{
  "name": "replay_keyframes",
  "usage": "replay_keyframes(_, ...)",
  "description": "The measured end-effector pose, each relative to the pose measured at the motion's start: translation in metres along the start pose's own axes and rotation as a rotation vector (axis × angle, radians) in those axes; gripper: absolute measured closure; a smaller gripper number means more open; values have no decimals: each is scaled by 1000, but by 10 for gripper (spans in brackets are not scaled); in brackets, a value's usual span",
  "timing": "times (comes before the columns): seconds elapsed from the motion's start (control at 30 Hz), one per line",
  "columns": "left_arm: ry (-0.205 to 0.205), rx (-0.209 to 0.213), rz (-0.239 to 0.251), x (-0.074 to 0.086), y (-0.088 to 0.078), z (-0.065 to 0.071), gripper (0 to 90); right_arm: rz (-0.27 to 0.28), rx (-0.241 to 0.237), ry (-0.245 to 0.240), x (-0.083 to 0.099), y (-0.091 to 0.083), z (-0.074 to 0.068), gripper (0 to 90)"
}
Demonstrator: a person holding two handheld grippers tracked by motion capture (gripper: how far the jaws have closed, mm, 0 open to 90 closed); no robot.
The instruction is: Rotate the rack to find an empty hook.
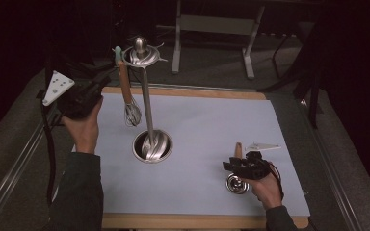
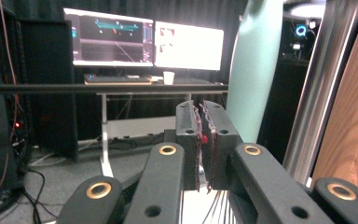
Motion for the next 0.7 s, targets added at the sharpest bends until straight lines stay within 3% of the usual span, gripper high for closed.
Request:
replay_keyframes(0.23,29,2,-64,26,0,0,858,4,5,4,0,-3,2,564)
replay_keyframes(0.43,12,0,-90,45,-5,-4,853,5,4,5,0,-3,1,560)
replay_keyframes(0.7,2,-13,-151,84,-11,-12,844,16,8,13,0,-7,5,560)
Point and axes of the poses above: each handheld gripper's, and its own axes: y roughly forward along the jaws, x roughly out of its underside, z roughly to its right, the point moved 9 cm from there along y, roughly forward along the jaws, and after that the axes turned 10 degrees about -y, right-handed, at the moved point
